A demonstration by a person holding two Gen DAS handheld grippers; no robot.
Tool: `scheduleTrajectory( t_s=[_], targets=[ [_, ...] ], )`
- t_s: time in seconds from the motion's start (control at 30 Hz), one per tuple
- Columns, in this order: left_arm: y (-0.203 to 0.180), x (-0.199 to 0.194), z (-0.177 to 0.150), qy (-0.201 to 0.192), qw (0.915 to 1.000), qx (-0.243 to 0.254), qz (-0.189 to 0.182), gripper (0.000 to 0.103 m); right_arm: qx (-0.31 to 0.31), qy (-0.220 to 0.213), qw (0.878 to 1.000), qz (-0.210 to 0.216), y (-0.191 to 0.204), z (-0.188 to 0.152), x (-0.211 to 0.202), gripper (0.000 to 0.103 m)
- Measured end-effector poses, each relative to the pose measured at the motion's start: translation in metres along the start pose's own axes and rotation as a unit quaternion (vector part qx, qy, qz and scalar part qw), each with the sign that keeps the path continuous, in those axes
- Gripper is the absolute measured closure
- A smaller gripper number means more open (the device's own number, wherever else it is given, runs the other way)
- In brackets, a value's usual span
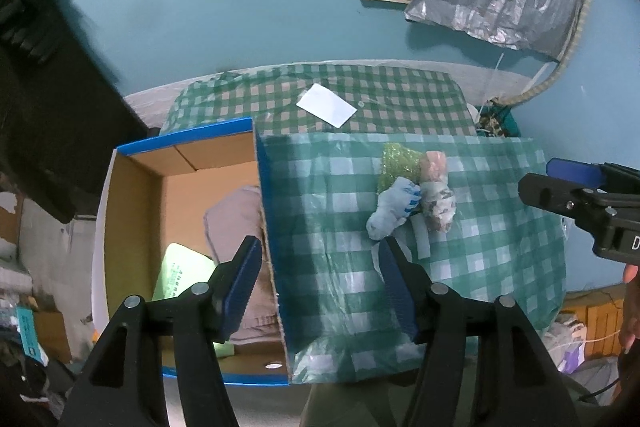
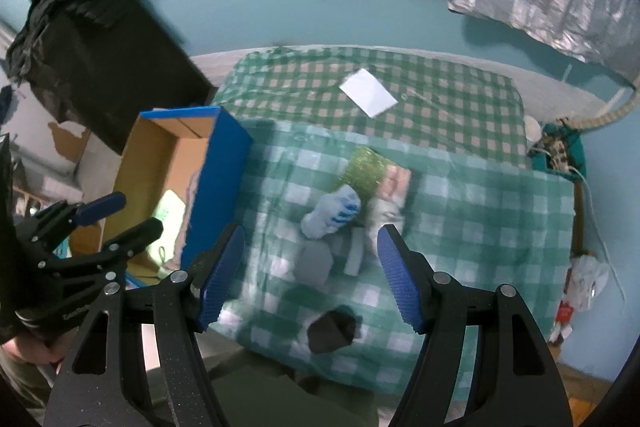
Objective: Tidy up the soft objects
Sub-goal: 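Withdraw both tools from the box back over the remaining socks, then grasp the pink-and-white wrapped bundle with the right tool while the left tool approaches the grey sock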
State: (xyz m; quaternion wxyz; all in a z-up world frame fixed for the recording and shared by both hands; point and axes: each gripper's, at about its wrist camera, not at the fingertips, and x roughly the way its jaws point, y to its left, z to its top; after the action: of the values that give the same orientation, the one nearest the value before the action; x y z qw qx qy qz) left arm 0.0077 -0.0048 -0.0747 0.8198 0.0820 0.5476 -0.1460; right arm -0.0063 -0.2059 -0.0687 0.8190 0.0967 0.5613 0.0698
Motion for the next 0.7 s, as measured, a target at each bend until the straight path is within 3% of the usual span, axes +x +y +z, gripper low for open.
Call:
scheduleTrajectory(
  t_s=[0.27,0.37,0.7],
  targets=[
    [-0.017,0.011,-0.001,0.020,0.9998,-0.001,-0.006,0.040,0.021,0.001,1.000,-0.006,-0.029,-0.014,-0.005,0.033],
    [-0.023,0.017,-0.003,0.026,0.9996,-0.002,-0.007,0.035,0.031,0.006,0.999,-0.012,-0.041,-0.020,-0.002,0.033],
    [-0.037,0.048,-0.015,0.058,0.9983,-0.002,-0.006,0.031,0.033,0.033,0.999,-0.024,-0.066,-0.033,0.030,0.033]
  ],
)
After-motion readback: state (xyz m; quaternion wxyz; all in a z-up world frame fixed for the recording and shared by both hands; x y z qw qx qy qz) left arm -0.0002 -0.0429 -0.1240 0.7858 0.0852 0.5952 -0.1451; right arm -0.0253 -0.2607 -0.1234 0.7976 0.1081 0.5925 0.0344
